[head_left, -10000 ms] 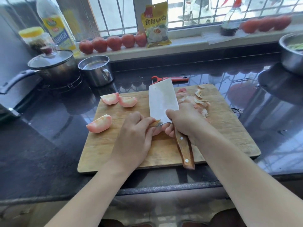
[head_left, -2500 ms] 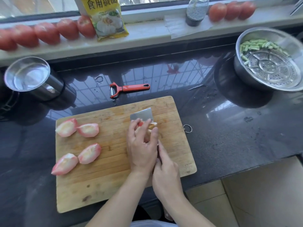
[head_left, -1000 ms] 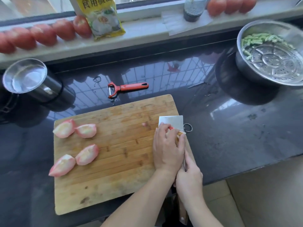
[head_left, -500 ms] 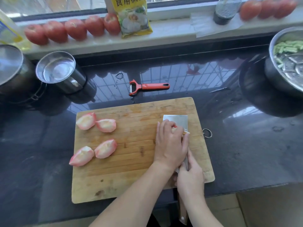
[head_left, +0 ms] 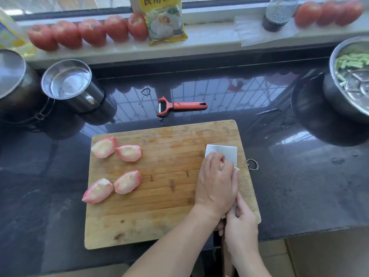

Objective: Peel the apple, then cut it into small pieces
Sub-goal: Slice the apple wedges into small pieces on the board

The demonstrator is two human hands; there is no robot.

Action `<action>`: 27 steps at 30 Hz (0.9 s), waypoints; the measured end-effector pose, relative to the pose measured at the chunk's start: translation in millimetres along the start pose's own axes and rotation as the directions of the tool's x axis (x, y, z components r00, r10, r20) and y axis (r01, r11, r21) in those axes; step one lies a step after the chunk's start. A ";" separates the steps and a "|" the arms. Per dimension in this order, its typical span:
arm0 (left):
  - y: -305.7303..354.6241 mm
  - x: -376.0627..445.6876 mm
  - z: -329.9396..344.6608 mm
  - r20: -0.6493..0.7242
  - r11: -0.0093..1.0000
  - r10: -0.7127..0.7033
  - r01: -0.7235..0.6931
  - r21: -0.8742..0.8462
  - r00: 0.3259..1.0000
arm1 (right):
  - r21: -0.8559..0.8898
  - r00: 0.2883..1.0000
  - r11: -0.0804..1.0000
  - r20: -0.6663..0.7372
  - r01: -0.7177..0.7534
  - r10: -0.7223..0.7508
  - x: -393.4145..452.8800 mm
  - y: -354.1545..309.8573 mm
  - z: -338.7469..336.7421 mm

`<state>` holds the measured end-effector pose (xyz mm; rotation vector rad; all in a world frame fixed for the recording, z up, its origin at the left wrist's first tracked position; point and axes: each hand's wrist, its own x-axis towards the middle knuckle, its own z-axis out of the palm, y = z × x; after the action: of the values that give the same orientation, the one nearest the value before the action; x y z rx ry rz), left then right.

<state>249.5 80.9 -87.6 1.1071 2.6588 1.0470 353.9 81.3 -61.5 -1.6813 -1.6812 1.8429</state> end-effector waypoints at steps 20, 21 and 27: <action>-96.5 -147.8 -210.8 -0.557 0.875 -0.400 0.484 0.004 0.728 | -0.109 0.729 0.894 0.625 0.436 -0.279 -157.0 0.6 135.2; -111.3 -161.6 -229.6 -0.576 0.876 -0.402 0.483 -0.014 0.712 | -0.116 0.710 0.874 0.637 0.472 -0.300 -174.6 4.1 154.7; -209.4 -256.0 -328.8 -0.665 0.856 -0.432 0.509 -0.091 0.608 | -0.174 0.632 0.788 0.706 0.591 -0.318 -285.1 39.9 267.3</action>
<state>209.5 -377.5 -12.2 -0.0880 3.2763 1.3689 278.6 -296.3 16.4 -0.5033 -2.5926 2.0001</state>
